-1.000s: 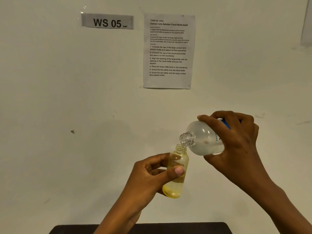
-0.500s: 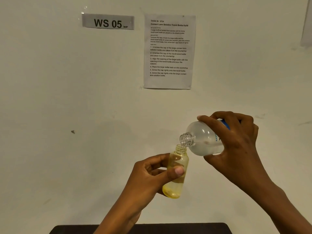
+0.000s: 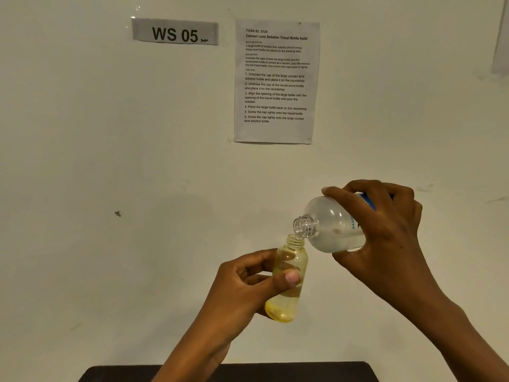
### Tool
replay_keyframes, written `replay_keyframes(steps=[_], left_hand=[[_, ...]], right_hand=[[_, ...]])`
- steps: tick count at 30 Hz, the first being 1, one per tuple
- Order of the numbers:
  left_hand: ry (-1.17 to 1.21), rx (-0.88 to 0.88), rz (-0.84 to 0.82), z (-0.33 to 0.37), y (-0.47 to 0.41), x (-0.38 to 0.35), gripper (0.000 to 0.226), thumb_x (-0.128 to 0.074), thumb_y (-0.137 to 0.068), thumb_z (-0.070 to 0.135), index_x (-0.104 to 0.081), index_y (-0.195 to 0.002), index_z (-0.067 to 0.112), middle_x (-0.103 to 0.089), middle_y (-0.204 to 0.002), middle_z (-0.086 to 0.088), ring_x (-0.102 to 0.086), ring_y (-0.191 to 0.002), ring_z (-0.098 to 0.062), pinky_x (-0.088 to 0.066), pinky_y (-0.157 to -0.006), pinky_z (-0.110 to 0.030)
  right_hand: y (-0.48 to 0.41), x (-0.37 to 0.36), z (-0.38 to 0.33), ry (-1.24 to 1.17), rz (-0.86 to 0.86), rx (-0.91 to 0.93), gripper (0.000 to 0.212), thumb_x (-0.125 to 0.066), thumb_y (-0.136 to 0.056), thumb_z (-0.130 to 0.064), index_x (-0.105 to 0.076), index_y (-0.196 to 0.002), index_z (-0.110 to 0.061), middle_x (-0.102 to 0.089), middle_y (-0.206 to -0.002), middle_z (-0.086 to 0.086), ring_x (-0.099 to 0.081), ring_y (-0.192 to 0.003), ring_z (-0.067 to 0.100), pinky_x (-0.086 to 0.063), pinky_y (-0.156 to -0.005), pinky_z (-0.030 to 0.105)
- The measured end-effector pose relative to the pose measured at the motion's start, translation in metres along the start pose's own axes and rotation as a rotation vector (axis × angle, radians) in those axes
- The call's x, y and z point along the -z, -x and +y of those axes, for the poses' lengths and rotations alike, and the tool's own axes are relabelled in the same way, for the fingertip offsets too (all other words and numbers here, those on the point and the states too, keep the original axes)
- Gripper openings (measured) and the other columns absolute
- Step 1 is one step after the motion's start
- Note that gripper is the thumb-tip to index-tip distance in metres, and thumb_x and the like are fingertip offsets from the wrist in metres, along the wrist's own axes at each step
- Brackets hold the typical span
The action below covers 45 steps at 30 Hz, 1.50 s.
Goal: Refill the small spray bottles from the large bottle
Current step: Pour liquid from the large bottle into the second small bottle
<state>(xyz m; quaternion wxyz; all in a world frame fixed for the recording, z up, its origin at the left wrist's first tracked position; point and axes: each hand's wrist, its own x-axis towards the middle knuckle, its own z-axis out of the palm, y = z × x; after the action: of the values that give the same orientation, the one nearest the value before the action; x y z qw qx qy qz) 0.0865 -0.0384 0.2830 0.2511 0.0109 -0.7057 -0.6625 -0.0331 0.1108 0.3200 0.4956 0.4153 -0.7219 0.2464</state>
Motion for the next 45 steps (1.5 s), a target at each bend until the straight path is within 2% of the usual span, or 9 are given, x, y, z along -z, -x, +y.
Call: replay_keyframes(steps=[4, 9, 14, 21, 26, 30, 39, 42, 45], left_hand=[[-0.004, 0.002, 0.004, -0.0008, -0.0004, 0.0003, 0.037, -0.069, -0.044, 0.043, -0.067, -0.081, 0.036, -0.072, -0.08, 0.022, -0.071, -0.075, -0.007, -0.054, -0.052, -0.021], [-0.005, -0.004, 0.004, -0.0002, 0.0005, 0.0001, 0.037, -0.07, -0.048, 0.04, -0.07, -0.085, 0.034, -0.073, -0.085, 0.015, -0.071, -0.076, -0.01, -0.054, -0.053, -0.022], [-0.004, -0.005, 0.005, -0.0002, 0.0008, 0.0, 0.035, -0.069, -0.048, 0.04, -0.069, -0.083, 0.035, -0.072, -0.082, 0.019, -0.071, -0.074, -0.007, -0.053, -0.052, -0.021], [0.001, 0.0, 0.009, -0.0011, 0.0005, 0.0005, 0.036, -0.069, -0.046, 0.041, -0.068, -0.081, 0.036, -0.072, -0.08, 0.02, -0.07, -0.073, -0.006, -0.053, -0.052, -0.02], [0.001, -0.002, 0.005, -0.0013, 0.0005, 0.0001, 0.037, -0.069, -0.045, 0.043, -0.068, -0.081, 0.037, -0.072, -0.081, 0.021, -0.07, -0.074, -0.006, -0.053, -0.052, -0.02], [0.003, -0.001, -0.001, -0.0018, 0.0011, 0.0002, 0.039, -0.07, -0.045, 0.044, -0.069, -0.083, 0.035, -0.072, -0.083, 0.018, -0.071, -0.075, -0.008, -0.054, -0.053, -0.021], [0.008, -0.002, -0.001, -0.0015, 0.0016, 0.0008, 0.039, -0.071, -0.046, 0.041, -0.07, -0.085, 0.033, -0.073, -0.086, 0.014, -0.071, -0.075, -0.01, -0.054, -0.053, -0.022], [0.003, -0.002, 0.0, -0.0018, 0.0017, 0.0011, 0.042, -0.071, -0.047, 0.041, -0.07, -0.088, 0.032, -0.073, -0.087, 0.013, -0.071, -0.076, -0.01, -0.053, -0.053, -0.022], [0.001, 0.002, 0.004, -0.0021, 0.0017, 0.0012, 0.043, -0.071, -0.046, 0.042, -0.07, -0.088, 0.032, -0.073, -0.087, 0.013, -0.071, -0.077, -0.011, -0.053, -0.054, -0.022]], right_hand=[[0.0007, -0.0021, 0.0015, 0.0, -0.007, 0.005, 0.075, -0.078, -0.052, -0.016, -0.048, -0.12, -0.03, -0.052, -0.111, 0.001, -0.034, -0.103, 0.025, -0.014, -0.082, 0.025], [0.0008, -0.0017, 0.0006, 0.002, 0.016, 0.006, 0.068, -0.065, -0.054, -0.024, -0.047, -0.119, -0.031, -0.053, -0.109, 0.001, -0.034, -0.103, 0.023, -0.015, -0.082, 0.024], [0.0015, -0.0019, 0.0002, -0.019, 0.017, 0.009, 0.069, -0.067, -0.054, -0.022, -0.048, -0.119, -0.03, -0.053, -0.11, 0.002, -0.034, -0.103, 0.024, -0.023, -0.08, 0.035], [0.0012, -0.0012, -0.0007, -0.011, 0.007, 0.009, 0.069, -0.067, -0.054, -0.022, -0.046, -0.119, -0.032, -0.054, -0.109, 0.002, -0.034, -0.103, 0.023, -0.02, -0.08, 0.032], [0.0019, -0.0019, 0.0007, -0.007, -0.003, 0.007, 0.081, -0.083, -0.048, -0.011, -0.048, -0.119, -0.03, -0.054, -0.11, 0.003, -0.034, -0.103, 0.024, -0.021, -0.08, 0.034], [0.0017, -0.0015, 0.0009, -0.012, 0.005, 0.021, 0.072, -0.073, -0.053, -0.019, -0.047, -0.119, -0.031, -0.053, -0.11, 0.002, -0.034, -0.103, 0.024, -0.021, -0.08, 0.034], [0.002, -0.002, -0.0002, -0.017, 0.003, 0.018, 0.07, -0.07, -0.054, -0.019, -0.048, -0.119, -0.031, -0.052, -0.109, 0.001, -0.033, -0.103, 0.024, -0.017, -0.082, 0.029], [0.0021, -0.0025, -0.0002, -0.009, 0.001, 0.018, 0.076, -0.078, -0.051, -0.013, -0.048, -0.119, -0.03, -0.054, -0.109, 0.003, -0.033, -0.102, 0.024, -0.021, -0.08, 0.033], [0.0011, -0.0019, -0.0011, -0.012, 0.007, 0.024, 0.072, -0.073, -0.052, -0.017, -0.047, -0.118, -0.031, -0.054, -0.109, 0.003, -0.034, -0.102, 0.024, -0.022, -0.079, 0.035]])
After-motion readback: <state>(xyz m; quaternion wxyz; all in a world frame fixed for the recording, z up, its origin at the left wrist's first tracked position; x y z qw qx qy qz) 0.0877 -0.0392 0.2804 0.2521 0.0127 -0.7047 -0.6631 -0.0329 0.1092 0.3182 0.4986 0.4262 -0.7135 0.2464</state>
